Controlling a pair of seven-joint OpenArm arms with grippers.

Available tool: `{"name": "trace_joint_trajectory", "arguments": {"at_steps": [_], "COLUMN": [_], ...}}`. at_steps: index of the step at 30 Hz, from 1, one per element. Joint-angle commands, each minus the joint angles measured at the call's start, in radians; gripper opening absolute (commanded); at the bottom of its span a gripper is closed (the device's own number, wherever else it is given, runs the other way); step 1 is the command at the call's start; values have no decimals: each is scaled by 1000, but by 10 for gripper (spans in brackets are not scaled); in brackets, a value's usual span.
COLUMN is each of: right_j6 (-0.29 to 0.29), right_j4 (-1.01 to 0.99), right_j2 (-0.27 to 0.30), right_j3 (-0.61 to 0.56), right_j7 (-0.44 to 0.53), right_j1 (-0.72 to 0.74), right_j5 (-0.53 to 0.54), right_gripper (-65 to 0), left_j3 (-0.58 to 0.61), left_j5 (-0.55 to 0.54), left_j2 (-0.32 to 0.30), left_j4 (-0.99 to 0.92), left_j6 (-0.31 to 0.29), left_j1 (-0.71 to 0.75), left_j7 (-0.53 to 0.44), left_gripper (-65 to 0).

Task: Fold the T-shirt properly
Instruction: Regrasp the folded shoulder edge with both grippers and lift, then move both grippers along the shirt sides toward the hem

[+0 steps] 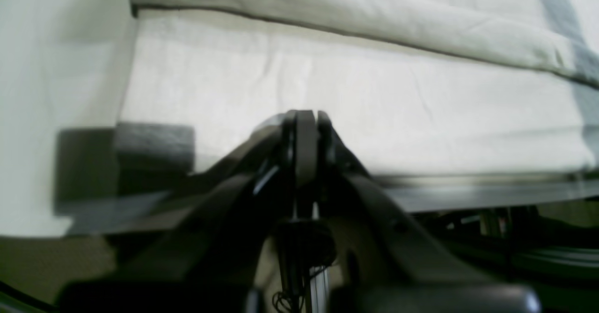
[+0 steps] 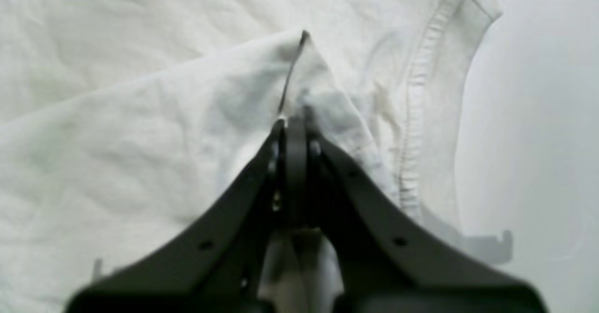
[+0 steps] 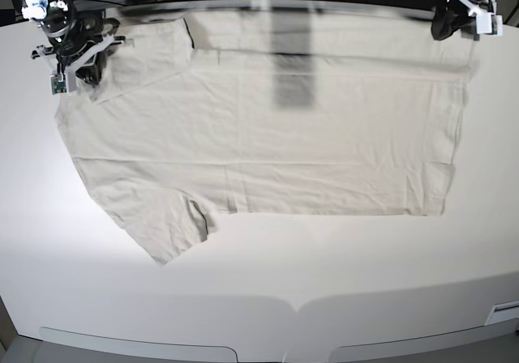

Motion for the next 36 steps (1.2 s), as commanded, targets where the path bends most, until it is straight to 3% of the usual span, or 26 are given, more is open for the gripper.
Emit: {"name": "trace_joint_trajectory", "arguments": {"at_steps": [1,7,14,20,23,27,31,33,34,36], "right_j6": [-28,-28,-29,-68,-69,-68,-68,-65,-64,-53], "right_j4": [-27,33,138,231,244,244,243,241,238,228], "right_j2": [6,8,16,35,42,41,41,41,41,41], "right_j3": [-3,0,2,2,2,2,2,2,2,2], "right_j7": [-156,-121,-164,-174,-194,-195,-210,-232,-235,-234], "right_j1": [-32,-5,32,59,108,196,286,331,349,383], "right_j5": [-37,-37,-37,-37,-36,-29,-16,2,1,0], "right_gripper": [-650,-650,-650,-650,-650,-650,-650,-632,-560,-437], "left_j3": [19,0,-124,-258,-285,-282,-282,-278,-272,-245], "left_j5": [161,161,150,0,-80,-98,-121,-149,-167,-173], "left_j2": [10,-5,-12,-63,-116,-177,-201,-201,-201,-201], "left_j4": [-30,154,393,539,561,547,483,426,391,301], "left_j6": [60,60,84,94,97,166,165,164,159,109], "left_j1": [49,33,-20,-26,-34,-99,-211,-276,-310,-391], "left_j7": [303,271,412,416,415,415,415,410,408,408], "left_gripper": [-650,-650,-650,-650,-650,-650,-647,-487,-435,-422]}}
